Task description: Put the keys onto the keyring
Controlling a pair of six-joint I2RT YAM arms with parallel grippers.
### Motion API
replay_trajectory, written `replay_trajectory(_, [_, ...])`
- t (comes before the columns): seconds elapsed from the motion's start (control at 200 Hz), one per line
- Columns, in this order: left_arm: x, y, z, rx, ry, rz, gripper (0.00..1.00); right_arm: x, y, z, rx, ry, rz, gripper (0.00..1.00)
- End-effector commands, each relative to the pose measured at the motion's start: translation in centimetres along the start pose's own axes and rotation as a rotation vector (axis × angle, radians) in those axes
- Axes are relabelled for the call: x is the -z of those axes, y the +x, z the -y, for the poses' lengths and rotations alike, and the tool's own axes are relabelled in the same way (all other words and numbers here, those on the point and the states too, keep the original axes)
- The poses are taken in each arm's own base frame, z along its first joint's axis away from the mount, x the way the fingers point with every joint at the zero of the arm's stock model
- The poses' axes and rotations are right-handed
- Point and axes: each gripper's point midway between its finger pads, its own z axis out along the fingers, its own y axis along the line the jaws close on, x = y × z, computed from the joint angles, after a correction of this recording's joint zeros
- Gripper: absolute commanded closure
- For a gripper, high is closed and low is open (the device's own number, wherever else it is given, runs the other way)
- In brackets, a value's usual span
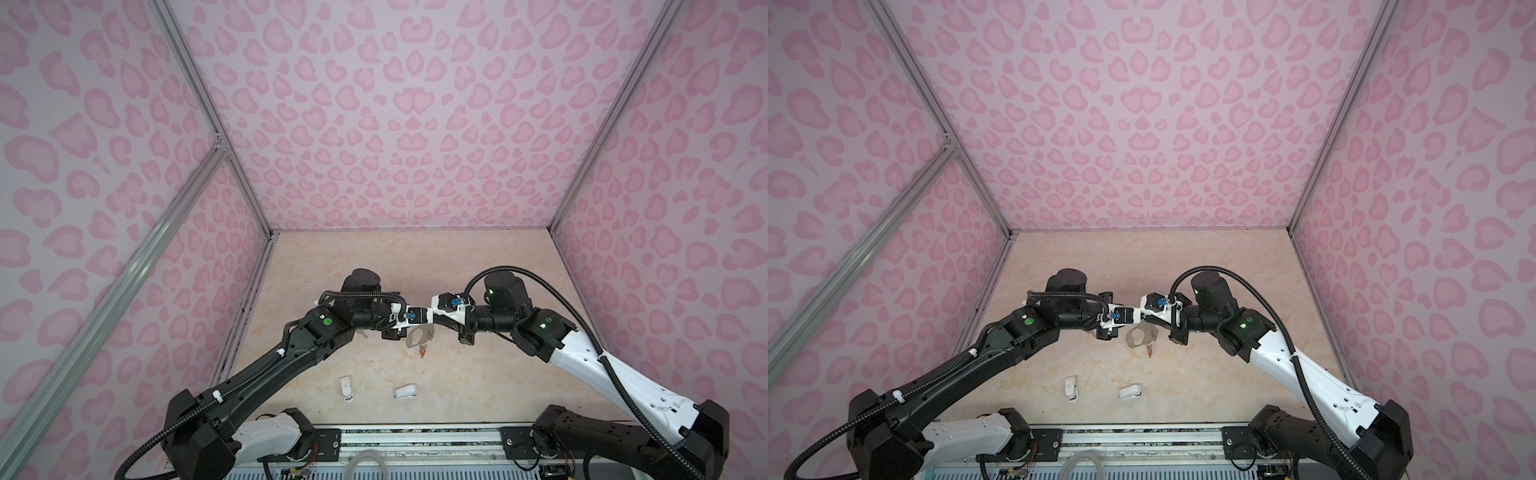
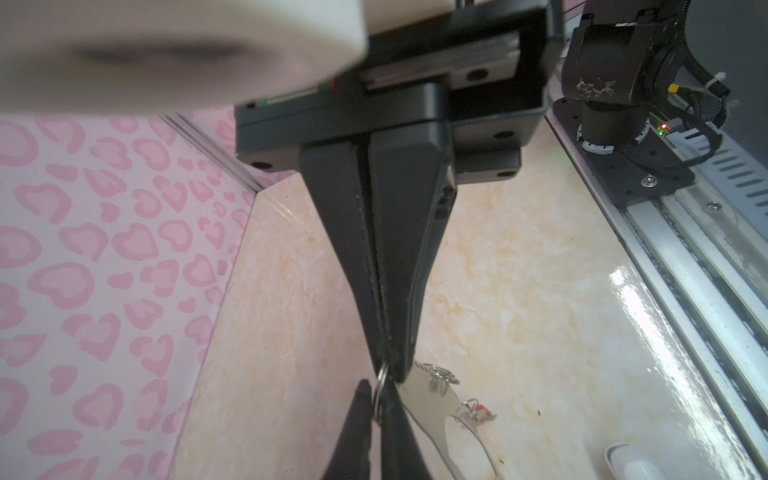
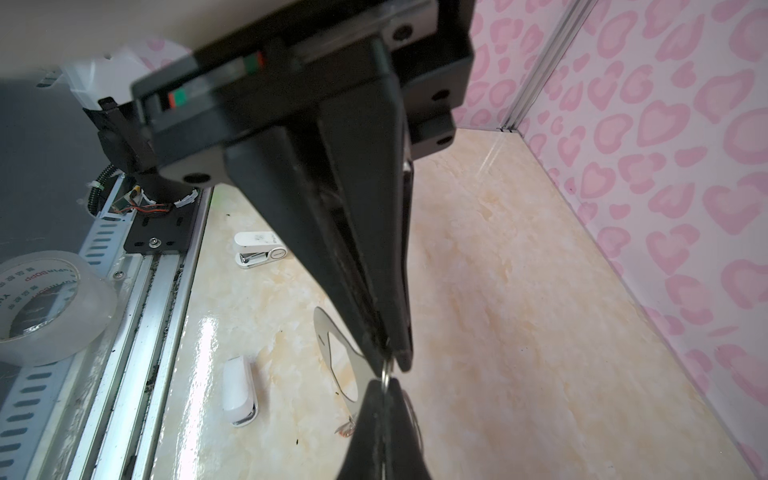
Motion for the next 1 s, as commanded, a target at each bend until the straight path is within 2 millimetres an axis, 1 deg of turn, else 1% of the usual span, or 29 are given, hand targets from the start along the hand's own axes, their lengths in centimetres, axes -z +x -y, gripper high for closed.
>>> replay_trajectory(0.0, [0.0, -0.5, -0.2, -0.016, 0.006, 0.009, 0.96, 0.0, -0.7, -0.2, 0.018, -0.015, 0.024, 1.0])
replay_trajectory(0.105, [-0.1, -0.6, 0.0, 0.012, 0.013, 0.02, 0.97, 0.1, -0.5, 0.2, 0.024, 0.01, 0.019, 1.0])
replay_trajectory(0.185, [-0.2, -0.5, -0.4, 0.064, 0.008, 0.029, 0.97, 0.4, 0.0, 0.9, 0.03, 0.074, 0.011, 0.85])
replay_trajectory(0.24, [-0.2, -0.4, -0.5, 0.095, 0.007, 0.044, 0.97, 0.7, 0.4, 1.2, 0.025, 0.103, 0.017, 0.8])
replay_trajectory(0.31, [-0.2, -0.5, -0.7, 0.129, -0.001, 0.066, 0.97, 1.3, 0.6, 1.5, 0.011, 0.13, 0.037, 0.78])
replay_trajectory(0.41, [0.2, -1.2, -0.9, 0.162, -0.01, 0.114, 0.96, 1.8, 0.9, 1.4, -0.004, 0.142, 0.058, 0.77])
replay_trajectory(0.52, [0.5, -1.6, -1.0, 0.189, -0.012, 0.15, 0.97, 1.8, 1.3, 1.2, -0.015, 0.143, 0.066, 0.77])
replay_trajectory(0.63, [0.6, -1.9, -1.0, 0.225, -0.011, 0.186, 0.97, 1.6, 1.0, 1.0, -0.022, 0.129, 0.087, 0.78])
replay_trajectory(0.995, [0.4, -1.6, -1.0, 0.3, -0.034, 0.244, 0.96, 1.0, -0.4, 0.7, -0.028, 0.07, 0.154, 0.78])
